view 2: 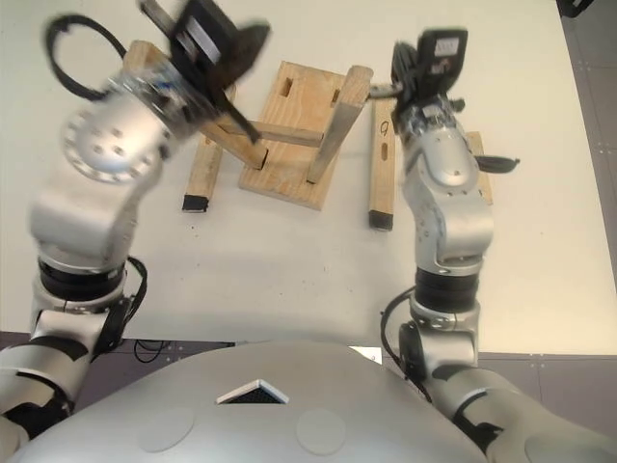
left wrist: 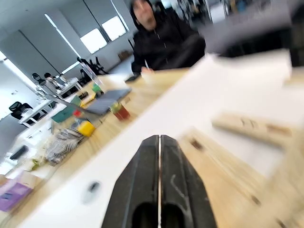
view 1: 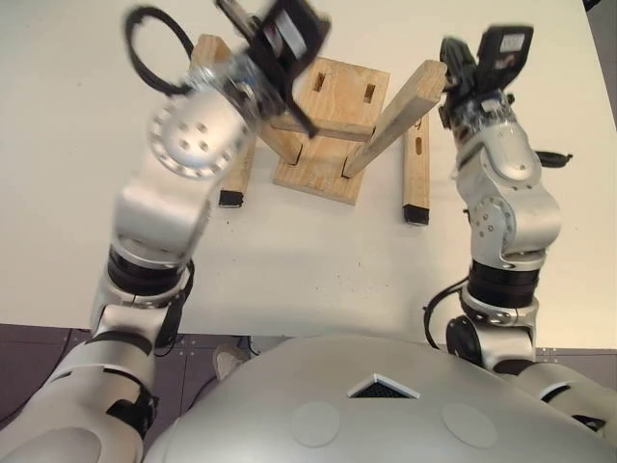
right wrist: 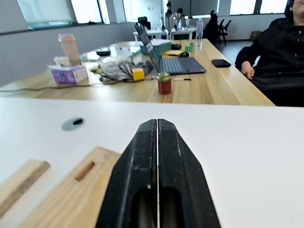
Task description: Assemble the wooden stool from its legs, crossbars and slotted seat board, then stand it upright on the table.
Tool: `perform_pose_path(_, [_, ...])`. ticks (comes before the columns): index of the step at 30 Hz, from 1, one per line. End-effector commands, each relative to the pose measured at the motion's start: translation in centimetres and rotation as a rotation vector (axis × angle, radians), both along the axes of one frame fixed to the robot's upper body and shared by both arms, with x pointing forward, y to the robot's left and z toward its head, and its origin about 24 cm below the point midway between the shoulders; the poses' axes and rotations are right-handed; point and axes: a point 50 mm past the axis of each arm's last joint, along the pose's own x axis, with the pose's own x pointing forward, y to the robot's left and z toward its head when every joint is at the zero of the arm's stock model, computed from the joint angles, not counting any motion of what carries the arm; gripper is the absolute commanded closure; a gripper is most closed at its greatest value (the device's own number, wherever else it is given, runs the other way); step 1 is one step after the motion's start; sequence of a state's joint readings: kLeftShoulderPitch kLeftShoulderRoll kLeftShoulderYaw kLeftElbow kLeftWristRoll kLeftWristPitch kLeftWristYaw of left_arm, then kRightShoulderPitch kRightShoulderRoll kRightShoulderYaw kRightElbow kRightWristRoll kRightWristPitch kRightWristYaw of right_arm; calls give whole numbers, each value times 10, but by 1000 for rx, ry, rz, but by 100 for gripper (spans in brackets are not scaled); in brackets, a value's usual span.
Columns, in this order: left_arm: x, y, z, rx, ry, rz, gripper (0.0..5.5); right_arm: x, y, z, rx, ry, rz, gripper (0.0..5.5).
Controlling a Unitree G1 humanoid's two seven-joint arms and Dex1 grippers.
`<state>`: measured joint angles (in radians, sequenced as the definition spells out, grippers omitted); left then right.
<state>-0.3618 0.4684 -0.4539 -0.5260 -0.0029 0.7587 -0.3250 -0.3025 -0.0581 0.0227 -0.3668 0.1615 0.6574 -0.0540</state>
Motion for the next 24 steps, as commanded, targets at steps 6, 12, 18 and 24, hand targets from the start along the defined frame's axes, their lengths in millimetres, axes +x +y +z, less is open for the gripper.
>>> perform_pose_path(6, [-2,-11,-40,79,62,-13,550,10,17,19,6,-46,10,546])
perform_pose_path(12, [-11,-17,-46,69,104,-61,550,13,20,18,11,-12,-29,546])
perform_pose_path(18, [-21,-26,-52,35,160,-51,550,27,52,38,19,-22,10,546])
perform_pose_path(24, [-24,-33,-56,7,192,-35,550,26,67,31,-9,6,90,546])
